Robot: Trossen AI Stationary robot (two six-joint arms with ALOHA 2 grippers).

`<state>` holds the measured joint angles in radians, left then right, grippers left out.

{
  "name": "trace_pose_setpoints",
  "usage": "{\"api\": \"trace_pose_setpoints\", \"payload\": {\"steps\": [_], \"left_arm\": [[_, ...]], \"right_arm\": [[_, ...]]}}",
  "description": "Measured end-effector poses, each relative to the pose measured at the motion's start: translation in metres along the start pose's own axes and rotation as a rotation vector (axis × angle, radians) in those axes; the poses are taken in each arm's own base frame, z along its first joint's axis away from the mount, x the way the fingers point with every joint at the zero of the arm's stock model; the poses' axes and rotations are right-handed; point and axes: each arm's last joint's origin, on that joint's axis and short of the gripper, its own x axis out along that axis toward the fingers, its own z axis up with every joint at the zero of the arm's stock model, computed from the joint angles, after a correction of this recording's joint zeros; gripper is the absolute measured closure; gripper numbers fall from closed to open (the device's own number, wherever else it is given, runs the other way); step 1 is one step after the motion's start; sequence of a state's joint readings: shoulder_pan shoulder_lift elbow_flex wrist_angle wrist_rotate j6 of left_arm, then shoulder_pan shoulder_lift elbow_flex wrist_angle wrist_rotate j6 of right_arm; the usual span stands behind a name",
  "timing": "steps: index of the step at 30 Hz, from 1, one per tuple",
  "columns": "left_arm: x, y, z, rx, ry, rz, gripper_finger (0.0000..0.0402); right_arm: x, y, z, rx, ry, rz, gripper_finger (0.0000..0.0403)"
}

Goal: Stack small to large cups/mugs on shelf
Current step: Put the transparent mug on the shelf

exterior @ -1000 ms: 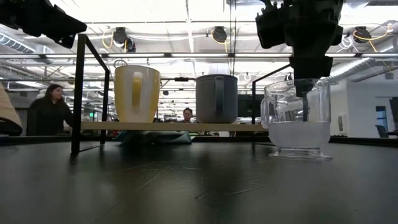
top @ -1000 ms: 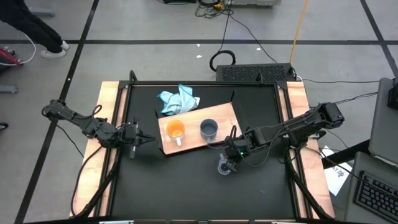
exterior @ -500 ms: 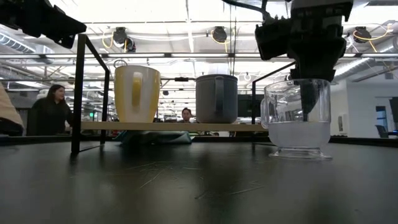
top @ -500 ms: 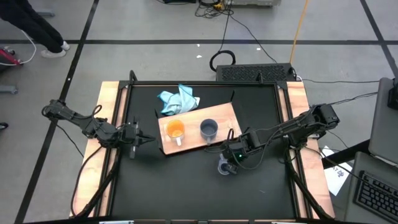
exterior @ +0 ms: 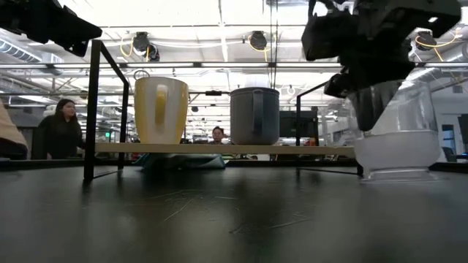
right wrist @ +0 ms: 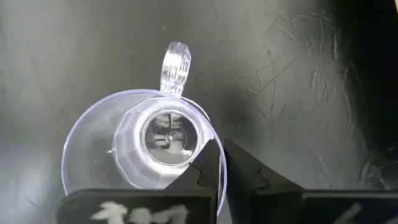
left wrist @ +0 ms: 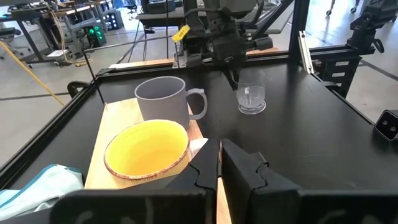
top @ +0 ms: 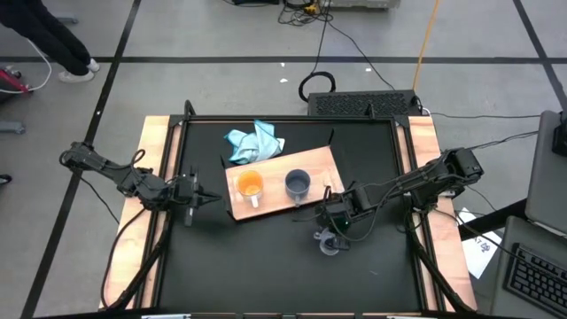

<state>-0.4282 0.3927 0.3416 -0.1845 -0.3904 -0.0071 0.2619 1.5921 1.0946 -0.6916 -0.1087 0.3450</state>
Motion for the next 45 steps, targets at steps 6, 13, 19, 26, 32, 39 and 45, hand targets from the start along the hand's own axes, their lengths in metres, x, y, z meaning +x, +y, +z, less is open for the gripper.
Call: {"api": "trace_pose_setpoints", "payload": {"steps": [6, 13, 19, 26, 32, 39, 45], "left_arm": [[0.0, 0.0, 0.0, 0.0, 0.0, 0.0, 0.038], [0.0, 0.0, 0.0, 0.0, -0.001, 0.0, 0.038], [0.0, 0.0, 0.0, 0.006, -0.002, 0.001, 0.038], [0.0, 0.0, 0.0, 0.004, -0.003, 0.003, 0.038], [0.0, 0.0, 0.002, -0.003, -0.02, 0.004, 0.038], [0.0, 0.0, 0.002, -0.013, -0.021, 0.004, 0.038], [0.0, 0.0, 0.002, -0.014, -0.022, 0.004, 0.038]], "right_arm": [[-0.002, 0.003, 0.0, -0.224, -0.003, -0.006, 0.0401], [0.0, 0.019, -0.006, -0.536, 0.007, 0.009, 0.0402], [0.001, 0.034, -0.013, -0.764, 0.011, 0.006, 0.0402], [0.001, 0.037, -0.016, -0.796, 0.017, 0.007, 0.0401], [0.001, 0.037, -0.016, -0.762, 0.019, 0.006, 0.0376], [0.001, 0.037, -0.015, -0.726, 0.013, 0.006, 0.0341], [-0.001, 0.037, -0.014, -0.696, -0.014, -0.002, 0.0313]]}}
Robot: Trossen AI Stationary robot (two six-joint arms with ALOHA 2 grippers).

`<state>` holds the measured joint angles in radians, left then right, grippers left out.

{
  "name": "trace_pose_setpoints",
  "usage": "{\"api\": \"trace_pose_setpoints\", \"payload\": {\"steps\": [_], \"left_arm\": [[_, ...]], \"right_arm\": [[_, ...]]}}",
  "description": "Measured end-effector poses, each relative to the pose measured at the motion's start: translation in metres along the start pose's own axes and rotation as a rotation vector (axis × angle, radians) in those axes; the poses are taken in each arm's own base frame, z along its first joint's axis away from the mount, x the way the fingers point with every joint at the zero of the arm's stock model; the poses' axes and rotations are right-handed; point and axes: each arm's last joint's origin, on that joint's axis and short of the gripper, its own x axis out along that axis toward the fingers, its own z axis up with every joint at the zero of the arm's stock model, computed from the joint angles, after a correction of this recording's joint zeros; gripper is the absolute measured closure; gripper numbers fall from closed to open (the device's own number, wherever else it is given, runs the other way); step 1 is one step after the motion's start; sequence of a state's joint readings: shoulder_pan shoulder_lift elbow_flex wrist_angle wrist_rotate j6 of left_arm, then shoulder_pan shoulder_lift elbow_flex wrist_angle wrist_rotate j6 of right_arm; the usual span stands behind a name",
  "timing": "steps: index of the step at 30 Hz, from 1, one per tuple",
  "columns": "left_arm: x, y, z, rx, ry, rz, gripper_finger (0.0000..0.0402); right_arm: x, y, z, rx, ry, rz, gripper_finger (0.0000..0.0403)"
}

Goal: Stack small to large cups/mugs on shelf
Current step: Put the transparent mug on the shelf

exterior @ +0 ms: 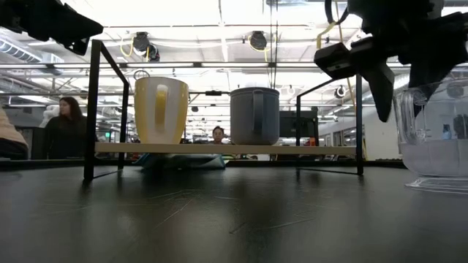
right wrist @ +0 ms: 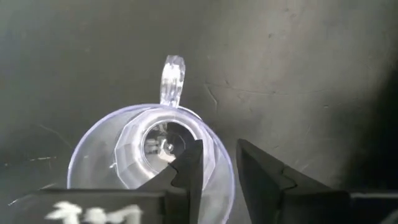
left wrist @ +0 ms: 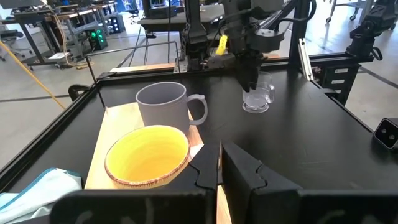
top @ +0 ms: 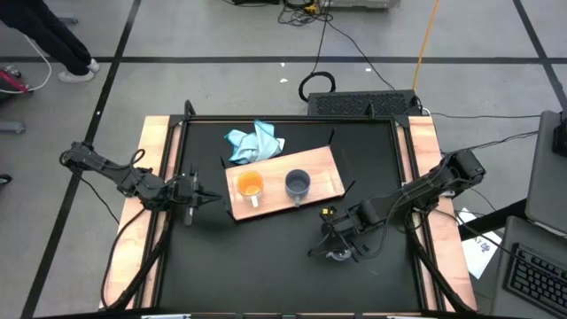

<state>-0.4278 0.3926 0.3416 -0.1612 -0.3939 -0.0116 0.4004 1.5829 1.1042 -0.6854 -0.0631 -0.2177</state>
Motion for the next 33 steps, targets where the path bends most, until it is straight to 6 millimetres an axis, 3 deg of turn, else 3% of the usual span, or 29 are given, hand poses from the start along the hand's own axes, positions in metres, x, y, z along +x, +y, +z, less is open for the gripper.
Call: {"api": "trace_pose_setpoints", "payload": {"steps": [4, 14, 26, 33], "left_arm": [[0.0, 0.0, 0.0, 0.0, 0.0, 0.0, 0.038], [0.0, 0.0, -0.001, 0.021, 0.007, 0.001, 0.038], [0.0, 0.0, -0.003, 0.041, 0.034, 0.0, 0.038], [0.0, 0.0, -0.004, 0.041, 0.035, -0.001, 0.038]], "right_arm": [[-0.01, -0.001, -0.001, 0.055, -0.013, -0.073, 0.0297], [-0.04, 0.0, -0.003, 0.445, -0.141, -0.097, 0.0282], [-0.04, 0.004, -0.006, 1.01, -0.105, 0.051, 0.0282], [-0.04, 0.008, -0.02, 1.159, 0.057, 0.027, 0.0282]]}}
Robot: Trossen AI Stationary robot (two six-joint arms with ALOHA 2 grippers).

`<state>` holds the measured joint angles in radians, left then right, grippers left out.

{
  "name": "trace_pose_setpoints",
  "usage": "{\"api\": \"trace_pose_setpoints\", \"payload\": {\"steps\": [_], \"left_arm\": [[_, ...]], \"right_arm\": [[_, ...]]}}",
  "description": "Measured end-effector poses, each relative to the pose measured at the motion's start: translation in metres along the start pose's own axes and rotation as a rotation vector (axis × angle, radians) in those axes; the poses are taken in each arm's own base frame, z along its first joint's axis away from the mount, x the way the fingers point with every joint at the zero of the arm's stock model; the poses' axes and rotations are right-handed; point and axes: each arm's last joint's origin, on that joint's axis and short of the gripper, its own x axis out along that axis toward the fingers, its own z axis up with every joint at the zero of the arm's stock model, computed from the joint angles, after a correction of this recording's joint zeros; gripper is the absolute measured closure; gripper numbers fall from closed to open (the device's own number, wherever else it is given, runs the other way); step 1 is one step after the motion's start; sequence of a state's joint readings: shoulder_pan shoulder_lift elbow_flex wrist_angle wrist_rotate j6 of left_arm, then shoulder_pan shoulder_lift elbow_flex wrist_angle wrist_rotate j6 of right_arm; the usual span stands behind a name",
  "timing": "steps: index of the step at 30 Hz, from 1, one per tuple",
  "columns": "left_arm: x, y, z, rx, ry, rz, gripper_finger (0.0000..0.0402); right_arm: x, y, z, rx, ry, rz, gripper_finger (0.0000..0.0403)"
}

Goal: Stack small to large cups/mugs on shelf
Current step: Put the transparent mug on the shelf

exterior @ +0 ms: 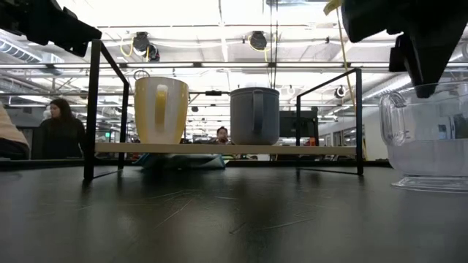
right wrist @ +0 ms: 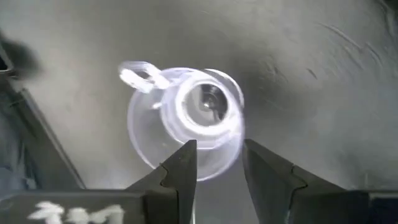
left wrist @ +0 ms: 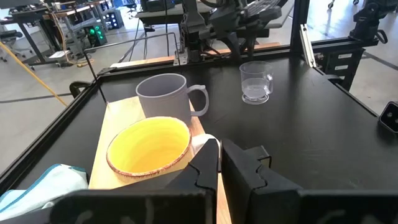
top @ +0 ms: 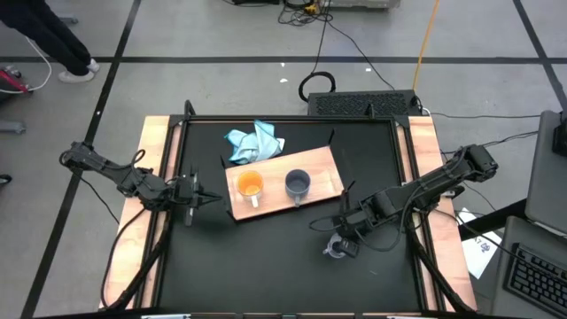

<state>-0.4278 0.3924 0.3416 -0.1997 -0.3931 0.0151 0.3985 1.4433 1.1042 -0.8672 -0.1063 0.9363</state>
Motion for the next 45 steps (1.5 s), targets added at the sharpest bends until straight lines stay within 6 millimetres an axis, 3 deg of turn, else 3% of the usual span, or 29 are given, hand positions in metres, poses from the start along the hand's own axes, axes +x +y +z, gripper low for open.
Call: {"api": "trace_pose_setpoints", "payload": {"steps": [18, 27, 36, 39, 45], "left_arm": [[0.0, -0.001, -0.001, 0.008, 0.008, -0.034, 0.038], [0.0, -0.001, -0.001, 0.01, 0.007, -0.037, 0.038], [0.0, -0.001, -0.001, 0.01, 0.005, -0.037, 0.038], [0.0, -0.001, -0.001, 0.01, 0.006, -0.037, 0.038], [0.0, -0.001, -0.001, 0.009, 0.005, -0.037, 0.038]], "right_arm": [[0.008, -0.001, 0.002, 0.135, 0.019, -0.039, 0.0282], [0.024, -0.001, 0.005, 0.142, 0.049, -0.083, 0.0282], [0.024, -0.002, 0.008, 0.107, 0.047, -0.084, 0.0285], [0.024, -0.002, 0.008, 0.051, 0.049, -0.083, 0.0306], [0.024, -0.003, 0.008, -0.03, 0.052, -0.082, 0.0391]]}}
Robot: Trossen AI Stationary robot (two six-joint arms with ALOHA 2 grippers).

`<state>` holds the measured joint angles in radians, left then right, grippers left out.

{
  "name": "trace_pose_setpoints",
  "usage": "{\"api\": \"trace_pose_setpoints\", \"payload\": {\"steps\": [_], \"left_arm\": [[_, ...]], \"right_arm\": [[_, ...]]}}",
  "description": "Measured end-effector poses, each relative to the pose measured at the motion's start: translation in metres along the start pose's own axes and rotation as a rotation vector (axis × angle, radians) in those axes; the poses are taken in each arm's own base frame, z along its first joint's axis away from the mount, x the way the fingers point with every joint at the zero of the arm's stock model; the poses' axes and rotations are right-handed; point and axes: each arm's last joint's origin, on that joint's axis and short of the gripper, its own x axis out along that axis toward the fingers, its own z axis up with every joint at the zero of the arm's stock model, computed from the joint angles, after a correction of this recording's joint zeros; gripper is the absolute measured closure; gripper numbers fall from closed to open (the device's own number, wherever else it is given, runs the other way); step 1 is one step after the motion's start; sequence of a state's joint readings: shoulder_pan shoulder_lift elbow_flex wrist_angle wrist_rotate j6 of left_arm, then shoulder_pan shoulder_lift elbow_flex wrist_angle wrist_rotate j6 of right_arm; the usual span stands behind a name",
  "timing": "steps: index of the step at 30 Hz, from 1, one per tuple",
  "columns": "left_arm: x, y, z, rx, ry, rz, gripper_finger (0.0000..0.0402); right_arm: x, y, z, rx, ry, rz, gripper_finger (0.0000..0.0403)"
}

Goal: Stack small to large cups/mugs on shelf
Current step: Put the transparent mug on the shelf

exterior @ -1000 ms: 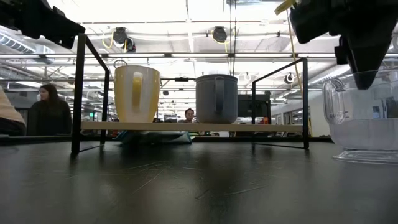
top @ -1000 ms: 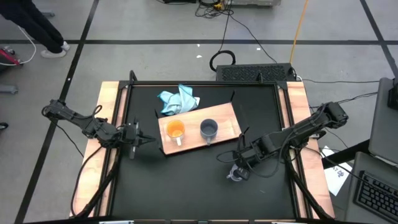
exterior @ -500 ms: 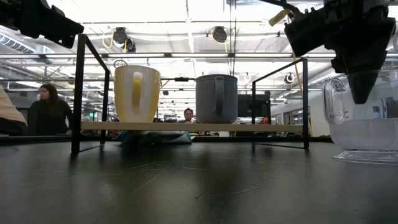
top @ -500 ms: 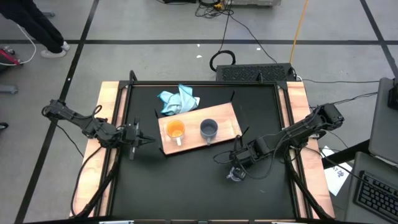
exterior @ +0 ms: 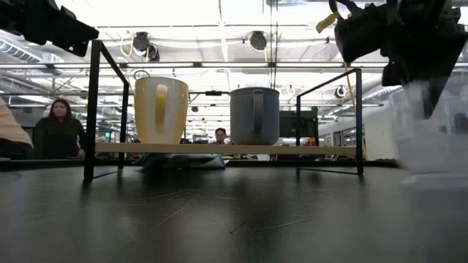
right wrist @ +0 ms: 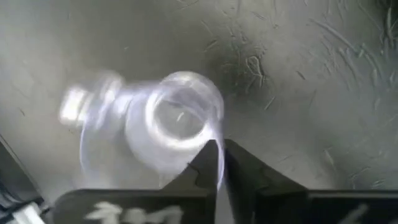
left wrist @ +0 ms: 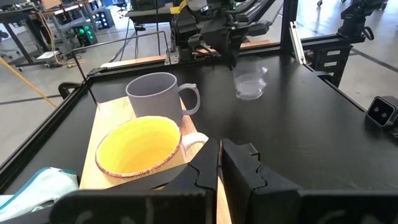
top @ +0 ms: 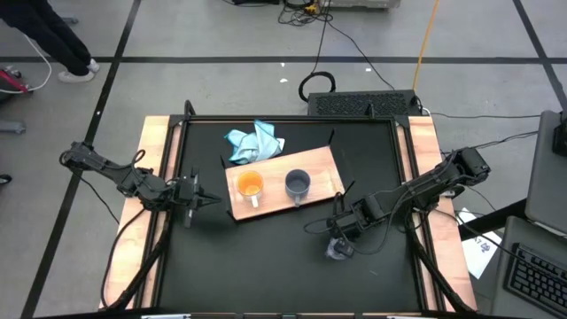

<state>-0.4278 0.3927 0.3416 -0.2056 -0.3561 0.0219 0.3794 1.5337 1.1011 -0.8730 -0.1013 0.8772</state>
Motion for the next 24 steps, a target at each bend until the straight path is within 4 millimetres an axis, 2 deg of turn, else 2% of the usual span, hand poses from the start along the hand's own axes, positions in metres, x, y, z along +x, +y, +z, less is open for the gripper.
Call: {"api": "trace_pose_setpoints", "payload": {"steps": [9, 24], "left_arm": [[0.0, 0.0, 0.0, -0.001, 0.0, 0.0, 0.038], [0.0, 0.0002, 0.0001, -0.004, -0.001, 0.006, 0.038]], "right_arm": [[0.0, 0.001, 0.0023, -0.203, -0.052, -0.02, 0.0401], [-0.0002, 0.0033, 0.0032, -0.711, -0.09, -0.056, 0.0402]]}}
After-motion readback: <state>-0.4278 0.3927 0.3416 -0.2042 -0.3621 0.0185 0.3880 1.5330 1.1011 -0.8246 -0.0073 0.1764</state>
